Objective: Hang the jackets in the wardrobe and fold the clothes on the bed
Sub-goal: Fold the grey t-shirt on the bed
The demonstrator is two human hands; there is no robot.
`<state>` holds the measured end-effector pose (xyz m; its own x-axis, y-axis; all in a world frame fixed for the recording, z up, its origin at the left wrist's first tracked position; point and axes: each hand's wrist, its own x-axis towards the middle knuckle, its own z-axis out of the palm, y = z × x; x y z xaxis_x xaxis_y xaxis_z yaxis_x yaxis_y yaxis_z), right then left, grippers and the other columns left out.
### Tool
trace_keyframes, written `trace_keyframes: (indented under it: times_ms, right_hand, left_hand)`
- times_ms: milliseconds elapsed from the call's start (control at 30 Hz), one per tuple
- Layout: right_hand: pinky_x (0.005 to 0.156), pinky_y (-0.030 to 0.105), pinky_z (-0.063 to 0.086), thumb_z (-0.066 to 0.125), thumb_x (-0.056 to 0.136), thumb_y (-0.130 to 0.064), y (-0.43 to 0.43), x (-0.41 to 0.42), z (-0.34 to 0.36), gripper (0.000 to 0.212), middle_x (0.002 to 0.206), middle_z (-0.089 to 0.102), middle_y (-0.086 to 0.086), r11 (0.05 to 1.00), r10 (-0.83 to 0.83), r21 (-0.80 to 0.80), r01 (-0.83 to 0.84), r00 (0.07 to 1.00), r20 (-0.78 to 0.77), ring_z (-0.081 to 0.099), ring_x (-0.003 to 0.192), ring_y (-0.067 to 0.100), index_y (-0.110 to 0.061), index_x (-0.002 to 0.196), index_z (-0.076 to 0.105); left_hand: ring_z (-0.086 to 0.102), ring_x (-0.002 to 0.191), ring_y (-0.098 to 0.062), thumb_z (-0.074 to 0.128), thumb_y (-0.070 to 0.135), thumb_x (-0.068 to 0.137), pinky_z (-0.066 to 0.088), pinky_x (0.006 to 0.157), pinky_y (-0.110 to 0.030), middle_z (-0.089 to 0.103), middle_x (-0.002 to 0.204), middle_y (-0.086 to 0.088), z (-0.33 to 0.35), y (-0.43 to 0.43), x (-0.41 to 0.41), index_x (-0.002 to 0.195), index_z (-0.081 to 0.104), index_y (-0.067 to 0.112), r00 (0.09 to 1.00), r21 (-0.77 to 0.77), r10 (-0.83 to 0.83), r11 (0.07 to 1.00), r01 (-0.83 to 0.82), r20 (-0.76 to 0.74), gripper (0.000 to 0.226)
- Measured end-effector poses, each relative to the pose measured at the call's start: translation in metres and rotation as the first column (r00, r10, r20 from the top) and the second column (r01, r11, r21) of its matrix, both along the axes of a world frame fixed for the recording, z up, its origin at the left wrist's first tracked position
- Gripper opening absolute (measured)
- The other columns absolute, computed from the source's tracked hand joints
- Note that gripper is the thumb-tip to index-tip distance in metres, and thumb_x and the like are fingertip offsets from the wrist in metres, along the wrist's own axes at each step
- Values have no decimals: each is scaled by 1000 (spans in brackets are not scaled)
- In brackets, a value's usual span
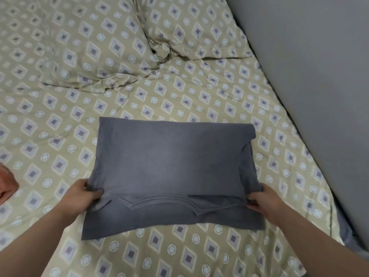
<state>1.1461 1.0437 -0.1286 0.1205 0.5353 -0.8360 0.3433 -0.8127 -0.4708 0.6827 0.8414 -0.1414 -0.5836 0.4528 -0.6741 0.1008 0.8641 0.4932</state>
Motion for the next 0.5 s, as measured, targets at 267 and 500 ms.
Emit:
trace_keyframes:
  times_ms: [267,500]
  right_hand:
    - [74,36,54,72,88,-31,73,-20,1,29,105,75,9,997,70,39,-69,997,-15,70,95,29,-9,107,69]
    - [75,35,52,67,93,-33,139,-63,0,28,110,74,5,999,7,38,1,980,-198,68,103,23,-12,112,67]
  left_hand:
    - [59,79,-25,75,25,86,44,72,-35,64,86,-10,0,55,-41,92,68,8,972,130,159,974,-183,171,19]
    - [68,93,-17,64,22,94,47,92,-33,75,96,-1,0,134,-56,103,67,12,876,202,235,917,-343,421,14]
